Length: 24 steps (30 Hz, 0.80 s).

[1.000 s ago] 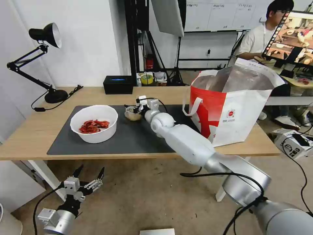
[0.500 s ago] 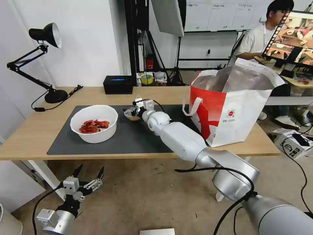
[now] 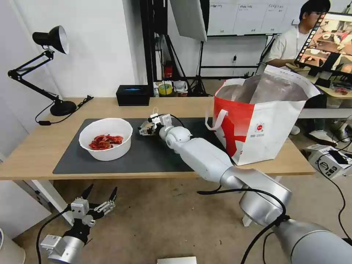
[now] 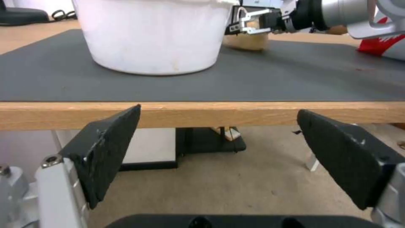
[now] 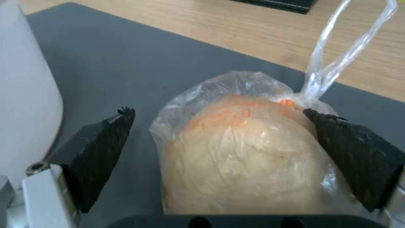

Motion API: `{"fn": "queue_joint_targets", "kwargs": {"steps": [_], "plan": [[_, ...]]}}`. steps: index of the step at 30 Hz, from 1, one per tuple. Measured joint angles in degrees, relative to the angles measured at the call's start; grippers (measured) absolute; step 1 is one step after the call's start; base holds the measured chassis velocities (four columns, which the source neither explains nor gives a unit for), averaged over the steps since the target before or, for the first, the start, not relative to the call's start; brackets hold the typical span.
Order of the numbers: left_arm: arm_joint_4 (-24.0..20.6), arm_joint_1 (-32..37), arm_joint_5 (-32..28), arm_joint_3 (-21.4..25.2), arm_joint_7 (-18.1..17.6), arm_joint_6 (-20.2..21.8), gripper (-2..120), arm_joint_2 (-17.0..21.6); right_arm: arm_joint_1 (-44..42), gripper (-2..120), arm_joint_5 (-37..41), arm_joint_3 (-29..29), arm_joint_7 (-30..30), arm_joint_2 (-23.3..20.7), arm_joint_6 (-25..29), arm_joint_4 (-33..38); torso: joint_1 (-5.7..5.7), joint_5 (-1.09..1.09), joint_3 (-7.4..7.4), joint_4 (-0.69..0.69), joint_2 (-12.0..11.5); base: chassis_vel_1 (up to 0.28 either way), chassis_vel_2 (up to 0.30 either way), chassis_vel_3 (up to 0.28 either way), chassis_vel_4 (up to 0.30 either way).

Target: Pick up the trash from the table and place it into the takeout bag.

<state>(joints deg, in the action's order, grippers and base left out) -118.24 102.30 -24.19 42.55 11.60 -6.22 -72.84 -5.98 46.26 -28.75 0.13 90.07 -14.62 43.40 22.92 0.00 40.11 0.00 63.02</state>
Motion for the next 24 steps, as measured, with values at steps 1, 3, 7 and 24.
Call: {"fn": "queue_joint_targets", "kwargs": {"steps": [1, 3, 7, 24], "plan": [[0.0, 0.0, 0.0, -0.1, 0.0, 0.0, 100, -0.2, -0.4, 100, -0.7, 0.0, 0.7, -0.1, -1.0, 0.5, 0.0, 0.0, 0.0, 0.0, 0.0, 0.0, 0.0, 0.0, 0.0], [0.0, -0.1, 0.1, -0.2, 0.0, 0.0, 100, -0.2, -0.7, 99, -1.3, 0.1, 1.6, -0.1, -1.9, 0.9, 0.0, 0.0, 0.0, 0.0, 0.0, 0.0, 0.0, 0.0, 0.0], [0.2, 0.0, 0.1, -0.1, 0.0, -0.1, 100, -0.1, -1.0, 85, -1.7, 0.2, 2.3, -0.1, -2.4, 1.3, 0.0, 0.0, 0.0, 0.0, 0.0, 0.0, 0.0, 0.0, 0.0], [0.3, -0.4, 0.1, -0.4, 0.0, -0.2, 100, 0.0, -2.5, 21, -0.3, 0.6, 3.3, -3.4, -2.6, 6.8, 0.0, 0.0, 0.0, 0.0, 0.0, 0.0, 0.0, 0.0, 0.0]]}}
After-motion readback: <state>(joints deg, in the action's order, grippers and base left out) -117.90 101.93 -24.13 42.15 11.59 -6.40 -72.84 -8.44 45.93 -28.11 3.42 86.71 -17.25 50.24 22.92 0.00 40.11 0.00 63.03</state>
